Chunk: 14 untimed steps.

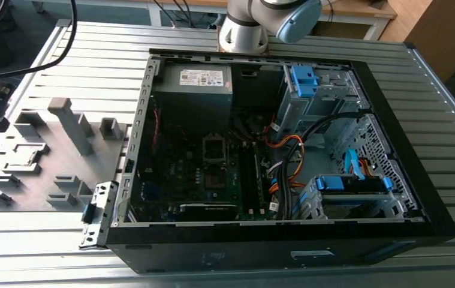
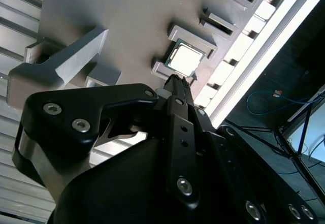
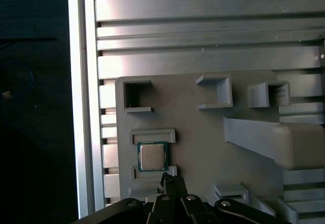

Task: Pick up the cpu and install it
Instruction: 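Pick up the cpu and move it towards the insertion slot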

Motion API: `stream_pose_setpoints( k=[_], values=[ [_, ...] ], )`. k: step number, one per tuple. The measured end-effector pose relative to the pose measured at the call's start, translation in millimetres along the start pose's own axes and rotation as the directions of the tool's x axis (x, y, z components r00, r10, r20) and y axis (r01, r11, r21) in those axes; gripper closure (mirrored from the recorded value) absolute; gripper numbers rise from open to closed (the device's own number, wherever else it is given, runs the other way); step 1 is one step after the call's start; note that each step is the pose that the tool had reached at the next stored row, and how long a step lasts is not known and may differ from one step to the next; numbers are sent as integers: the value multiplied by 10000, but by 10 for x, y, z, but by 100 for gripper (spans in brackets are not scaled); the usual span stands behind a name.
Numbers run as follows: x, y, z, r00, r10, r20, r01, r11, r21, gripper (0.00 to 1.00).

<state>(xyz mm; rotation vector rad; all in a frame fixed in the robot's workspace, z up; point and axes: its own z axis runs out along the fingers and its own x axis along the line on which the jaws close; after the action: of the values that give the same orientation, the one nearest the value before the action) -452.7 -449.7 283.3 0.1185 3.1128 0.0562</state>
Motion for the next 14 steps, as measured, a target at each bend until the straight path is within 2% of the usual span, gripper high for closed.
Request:
stream_pose_setpoints(
  k=[6, 10, 14],
  values=[
    [0, 0, 19, 10000, -1, 4, 1, 10000, 4, 89],
    [2, -3, 78, 10000, -2, -6, 2, 10000, 93, 89],
    [3, -5, 123, 10000, -1, -94, 3, 9998, 184, 89]
  ],
)
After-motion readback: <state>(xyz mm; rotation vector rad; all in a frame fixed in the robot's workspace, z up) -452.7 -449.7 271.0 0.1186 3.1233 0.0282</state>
